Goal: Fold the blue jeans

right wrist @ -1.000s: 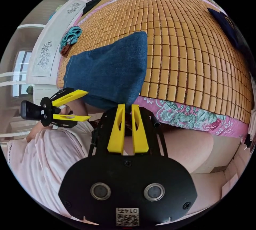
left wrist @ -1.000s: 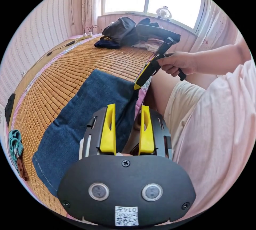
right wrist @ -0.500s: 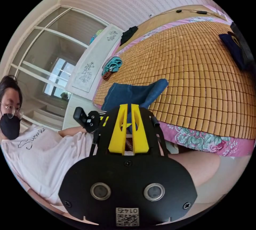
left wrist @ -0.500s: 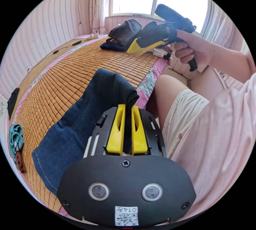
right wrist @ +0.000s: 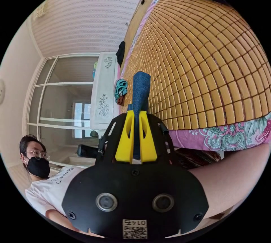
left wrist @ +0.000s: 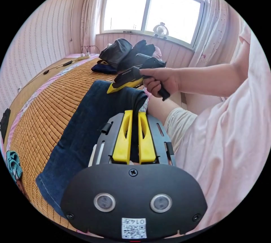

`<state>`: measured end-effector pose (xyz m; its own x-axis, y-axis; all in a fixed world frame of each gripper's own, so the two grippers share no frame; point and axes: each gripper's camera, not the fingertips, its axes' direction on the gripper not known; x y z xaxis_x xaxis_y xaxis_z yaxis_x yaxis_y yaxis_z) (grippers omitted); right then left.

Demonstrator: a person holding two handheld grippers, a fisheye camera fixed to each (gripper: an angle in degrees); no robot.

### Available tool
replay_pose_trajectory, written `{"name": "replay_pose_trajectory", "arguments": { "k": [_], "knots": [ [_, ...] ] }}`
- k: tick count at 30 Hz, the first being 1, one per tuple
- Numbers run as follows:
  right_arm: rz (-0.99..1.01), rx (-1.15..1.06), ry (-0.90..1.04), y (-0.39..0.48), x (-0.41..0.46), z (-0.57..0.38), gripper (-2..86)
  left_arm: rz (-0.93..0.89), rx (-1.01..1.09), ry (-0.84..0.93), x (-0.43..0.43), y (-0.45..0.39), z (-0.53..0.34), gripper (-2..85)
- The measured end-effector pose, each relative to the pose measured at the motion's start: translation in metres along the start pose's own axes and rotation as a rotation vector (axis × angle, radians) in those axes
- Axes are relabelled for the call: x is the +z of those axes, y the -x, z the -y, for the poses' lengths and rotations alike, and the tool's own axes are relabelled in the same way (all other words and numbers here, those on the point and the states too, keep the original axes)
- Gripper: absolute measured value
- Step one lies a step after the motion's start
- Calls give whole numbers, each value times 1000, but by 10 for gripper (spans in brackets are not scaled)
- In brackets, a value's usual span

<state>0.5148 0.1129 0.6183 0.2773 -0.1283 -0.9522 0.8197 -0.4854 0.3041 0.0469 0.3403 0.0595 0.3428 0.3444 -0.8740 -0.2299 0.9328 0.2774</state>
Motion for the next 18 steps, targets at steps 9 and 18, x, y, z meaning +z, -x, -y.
{"name": "replay_pose_trajectory", "arguments": {
  "k": [9, 18],
  "knots": [
    [-71, -320, 56, 111, 1, 16, 27, -31, -170, -227, -58, 61, 5, 45],
    [-321, -471, 563, 122, 235, -24, 14, 253, -821, 41, -131, 128, -144, 68]
  ]
}}
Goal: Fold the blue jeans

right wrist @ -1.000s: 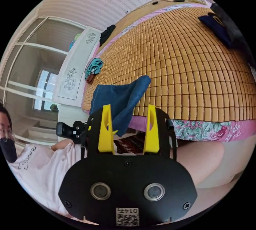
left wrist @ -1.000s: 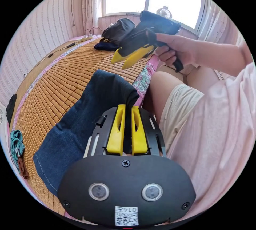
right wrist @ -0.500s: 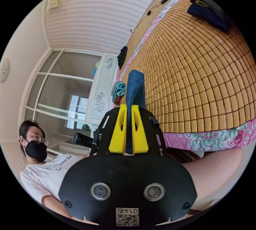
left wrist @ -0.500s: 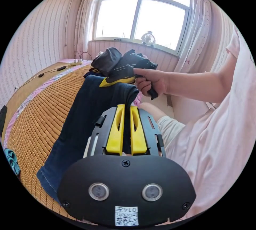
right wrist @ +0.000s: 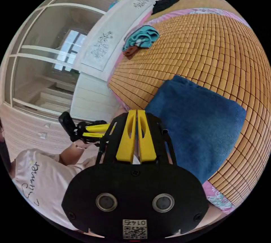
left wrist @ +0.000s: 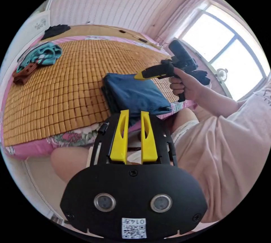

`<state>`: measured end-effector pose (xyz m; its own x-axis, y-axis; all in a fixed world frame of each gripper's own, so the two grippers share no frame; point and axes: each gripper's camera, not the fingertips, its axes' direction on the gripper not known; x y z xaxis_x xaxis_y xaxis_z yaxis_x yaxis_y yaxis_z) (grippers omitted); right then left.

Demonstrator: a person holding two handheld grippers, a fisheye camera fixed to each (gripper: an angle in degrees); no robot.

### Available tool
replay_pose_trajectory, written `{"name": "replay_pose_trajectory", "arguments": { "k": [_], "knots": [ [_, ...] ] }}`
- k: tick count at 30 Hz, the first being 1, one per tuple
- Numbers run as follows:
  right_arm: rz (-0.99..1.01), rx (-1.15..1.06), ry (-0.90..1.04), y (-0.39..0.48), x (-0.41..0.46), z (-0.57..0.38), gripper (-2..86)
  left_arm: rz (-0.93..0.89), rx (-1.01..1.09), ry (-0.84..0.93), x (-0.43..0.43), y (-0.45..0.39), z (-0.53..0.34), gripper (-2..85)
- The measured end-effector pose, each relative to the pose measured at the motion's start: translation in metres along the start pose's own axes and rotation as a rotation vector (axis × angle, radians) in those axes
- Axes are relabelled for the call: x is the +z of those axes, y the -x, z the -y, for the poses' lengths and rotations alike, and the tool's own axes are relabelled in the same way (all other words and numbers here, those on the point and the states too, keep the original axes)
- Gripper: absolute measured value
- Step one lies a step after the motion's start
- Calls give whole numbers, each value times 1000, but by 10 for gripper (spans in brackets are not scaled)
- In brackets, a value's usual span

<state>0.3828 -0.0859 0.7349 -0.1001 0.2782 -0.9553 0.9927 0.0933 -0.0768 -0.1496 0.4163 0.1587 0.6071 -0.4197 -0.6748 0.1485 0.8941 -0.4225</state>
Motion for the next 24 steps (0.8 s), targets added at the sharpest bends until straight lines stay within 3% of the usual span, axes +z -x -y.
{"name": "replay_pose_trajectory", "arguments": {
  "k": [9, 12, 15, 18, 20, 24],
  "knots": [
    [-314, -42, 195, 11, 34, -83, -3, 29, -41, -58, 53, 13, 58, 73],
    [-334, 5, 271, 1, 54, -84, -3, 118, -9, 102, 105, 12, 83, 78],
    [-332, -33, 278, 12, 44, -82, -3, 158, 32, 106, 117, 11, 93, 75],
    [-339, -85, 136, 21, 4, -91, 0, 144, -4, 80, 107, 20, 102, 72],
    [-325, 19, -46, 2, -36, -103, 28, 121, -47, 39, 103, 32, 106, 93],
    [-281, 234, -174, -49, -69, -120, 139, 50, -156, 60, 122, 61, 127, 152]
  ]
}}
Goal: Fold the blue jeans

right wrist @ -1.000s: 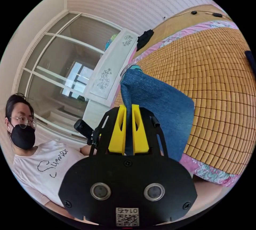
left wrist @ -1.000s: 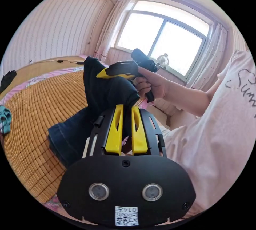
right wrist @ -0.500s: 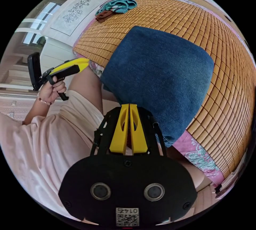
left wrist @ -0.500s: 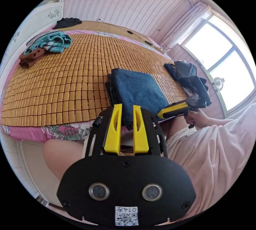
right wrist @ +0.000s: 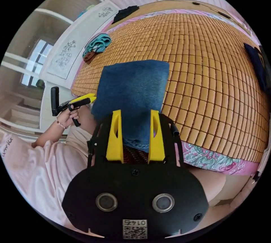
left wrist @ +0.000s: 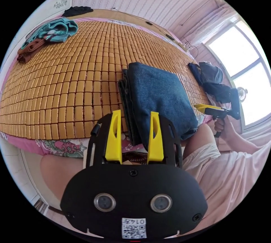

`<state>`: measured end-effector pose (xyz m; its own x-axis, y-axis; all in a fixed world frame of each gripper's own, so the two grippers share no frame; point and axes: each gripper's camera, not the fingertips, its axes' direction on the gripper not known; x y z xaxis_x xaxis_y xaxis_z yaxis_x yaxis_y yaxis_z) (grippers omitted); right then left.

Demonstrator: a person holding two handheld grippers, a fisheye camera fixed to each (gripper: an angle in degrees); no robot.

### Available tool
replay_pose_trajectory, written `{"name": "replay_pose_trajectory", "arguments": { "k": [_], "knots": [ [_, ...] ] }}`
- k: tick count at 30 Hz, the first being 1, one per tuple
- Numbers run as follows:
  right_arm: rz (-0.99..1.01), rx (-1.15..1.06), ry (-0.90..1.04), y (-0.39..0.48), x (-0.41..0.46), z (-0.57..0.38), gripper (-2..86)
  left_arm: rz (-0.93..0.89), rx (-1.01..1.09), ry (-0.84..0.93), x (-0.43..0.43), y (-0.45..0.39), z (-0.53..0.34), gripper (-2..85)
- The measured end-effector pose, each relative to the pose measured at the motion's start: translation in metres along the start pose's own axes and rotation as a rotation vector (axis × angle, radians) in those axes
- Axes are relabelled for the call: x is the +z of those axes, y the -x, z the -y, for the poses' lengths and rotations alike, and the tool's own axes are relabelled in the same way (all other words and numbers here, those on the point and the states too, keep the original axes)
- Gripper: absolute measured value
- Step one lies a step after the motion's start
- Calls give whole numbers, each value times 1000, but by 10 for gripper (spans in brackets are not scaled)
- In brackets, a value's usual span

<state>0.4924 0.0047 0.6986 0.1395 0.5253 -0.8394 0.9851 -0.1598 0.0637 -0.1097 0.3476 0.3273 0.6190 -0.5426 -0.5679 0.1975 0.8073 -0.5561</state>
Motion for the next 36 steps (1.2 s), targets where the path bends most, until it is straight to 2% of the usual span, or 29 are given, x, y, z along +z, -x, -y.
{"name": "replay_pose_trajectory", "arguments": {
  "k": [2, 4, 7, 15, 22, 28, 36],
  "knots": [
    [14, 116, -15, -26, 0, -4, 159, -11, -12, 37, 13, 4, 10, 161],
    [68, 147, 16, -35, 5, -6, 156, -95, -24, 72, 26, 7, 21, 157],
    [153, 164, 52, -39, 14, -11, 125, -72, -1, 72, 32, 3, 30, 159],
    [184, 164, -18, -43, -4, -32, 106, -45, 17, 76, 46, -4, 49, 157],
    [276, 214, -22, -47, -20, -48, 92, -232, -84, 76, 65, 9, 55, 107],
    [193, 47, 3, -1, -54, -49, 55, -234, -101, 51, 63, 1, 55, 63],
    [221, -190, -157, 54, -140, -51, 45, -346, -70, -15, 60, -36, 53, 55]
  ]
}}
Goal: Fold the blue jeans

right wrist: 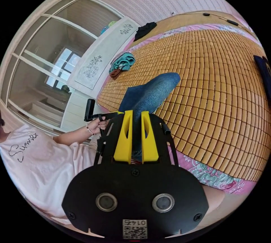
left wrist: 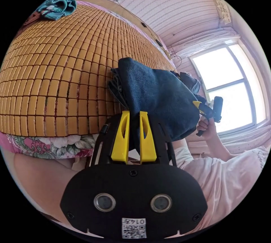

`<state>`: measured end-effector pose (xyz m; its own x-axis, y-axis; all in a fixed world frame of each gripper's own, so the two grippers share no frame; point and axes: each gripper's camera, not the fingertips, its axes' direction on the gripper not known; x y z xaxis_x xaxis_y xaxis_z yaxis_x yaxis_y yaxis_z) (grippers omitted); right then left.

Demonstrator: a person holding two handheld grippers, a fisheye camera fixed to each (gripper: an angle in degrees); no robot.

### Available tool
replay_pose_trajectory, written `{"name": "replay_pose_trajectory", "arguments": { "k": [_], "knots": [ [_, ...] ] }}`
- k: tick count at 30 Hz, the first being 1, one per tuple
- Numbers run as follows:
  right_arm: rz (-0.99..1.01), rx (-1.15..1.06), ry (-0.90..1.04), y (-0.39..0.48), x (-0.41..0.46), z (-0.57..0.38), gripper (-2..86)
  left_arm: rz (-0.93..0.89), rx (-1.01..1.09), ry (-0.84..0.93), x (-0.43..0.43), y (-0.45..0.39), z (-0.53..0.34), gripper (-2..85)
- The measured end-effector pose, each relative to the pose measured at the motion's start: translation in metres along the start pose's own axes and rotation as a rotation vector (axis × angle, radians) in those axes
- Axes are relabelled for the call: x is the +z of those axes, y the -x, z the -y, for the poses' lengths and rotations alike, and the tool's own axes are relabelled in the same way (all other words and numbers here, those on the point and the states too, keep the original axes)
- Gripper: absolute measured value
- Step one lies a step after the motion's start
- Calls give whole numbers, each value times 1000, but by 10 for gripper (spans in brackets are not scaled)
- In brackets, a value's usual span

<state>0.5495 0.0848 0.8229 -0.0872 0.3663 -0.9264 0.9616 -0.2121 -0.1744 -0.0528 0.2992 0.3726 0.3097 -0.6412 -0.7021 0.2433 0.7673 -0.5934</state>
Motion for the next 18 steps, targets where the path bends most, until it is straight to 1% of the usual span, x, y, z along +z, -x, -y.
{"name": "replay_pose_trajectory", "arguments": {
  "k": [3, 5, 9, 11, 13, 15, 16, 17, 18],
  "knots": [
    [-55, -95, -31, 17, -40, 4, 45, -53, 40, -22, 17, -33, 15, 54],
    [-110, -151, -65, 22, -81, 6, 45, -89, 77, -38, 31, -61, 29, 54],
    [-215, -190, -113, 16, -162, 9, 45, -176, 244, -41, 82, -151, 71, 56],
    [-332, -206, -106, 9, -220, 13, 45, -208, 324, -5, 116, -198, 91, 58],
    [-436, -184, -101, -1, -263, 14, 47, -235, 418, 38, 167, -265, 112, 60],
    [-545, -145, -86, -14, -304, 17, 51, -261, 447, 50, 206, -315, 122, 62],
    [-641, -111, -69, -23, -329, 18, 55, -283, 463, 55, 232, -347, 127, 63],
    [-720, -48, -36, -38, -351, 21, 61, -291, 462, 58, 246, -362, 128, 64],
    [-757, -6, -17, -47, -361, 22, 64, -295, 454, 76, 274, -389, 131, 69]
  ]
}}
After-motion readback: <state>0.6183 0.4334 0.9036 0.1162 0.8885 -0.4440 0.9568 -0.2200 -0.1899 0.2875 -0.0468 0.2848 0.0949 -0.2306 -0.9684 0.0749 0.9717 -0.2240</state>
